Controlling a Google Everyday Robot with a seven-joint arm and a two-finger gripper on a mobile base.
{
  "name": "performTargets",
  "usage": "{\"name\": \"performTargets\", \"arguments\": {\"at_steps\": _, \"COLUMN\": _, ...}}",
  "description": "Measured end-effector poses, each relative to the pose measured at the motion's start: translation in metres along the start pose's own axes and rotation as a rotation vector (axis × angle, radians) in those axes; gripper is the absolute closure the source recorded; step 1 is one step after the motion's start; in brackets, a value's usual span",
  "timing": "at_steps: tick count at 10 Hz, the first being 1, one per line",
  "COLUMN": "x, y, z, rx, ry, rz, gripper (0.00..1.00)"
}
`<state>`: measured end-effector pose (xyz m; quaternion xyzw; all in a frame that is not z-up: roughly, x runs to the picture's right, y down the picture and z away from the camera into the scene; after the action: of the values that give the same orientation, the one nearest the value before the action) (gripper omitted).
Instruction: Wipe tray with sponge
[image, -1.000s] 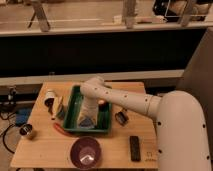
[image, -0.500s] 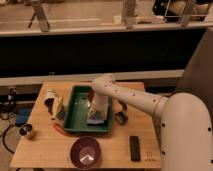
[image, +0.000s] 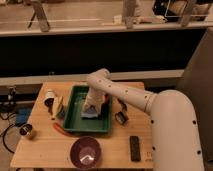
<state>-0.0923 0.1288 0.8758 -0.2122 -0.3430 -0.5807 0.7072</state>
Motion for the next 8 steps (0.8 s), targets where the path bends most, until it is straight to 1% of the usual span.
{"name": "performTargets", "arguments": {"at_steps": 2, "x": -0.008, "y": -0.027, "z": 0.003, "rx": 0.024, "ry": -0.005, "rz": -0.046, "gripper": 0.99}}
{"name": "performTargets", "arguments": {"at_steps": 4, "x": -0.03, "y": -0.05, "z": 0.014, "rx": 0.045, "ry": -0.041, "rz": -0.106, "gripper": 0.99}}
{"name": "performTargets", "arguments": {"at_steps": 6, "x": -0.052, "y": -0.057, "z": 0.024, "rx": 0.052, "ry": -0.08, "rz": -0.141, "gripper": 0.99}}
{"name": "performTargets", "arguments": {"at_steps": 8, "x": -0.064, "y": -0.056, "z": 0.028, "rx": 0.049, "ry": -0.102, "rz": -0.151, "gripper": 0.99}}
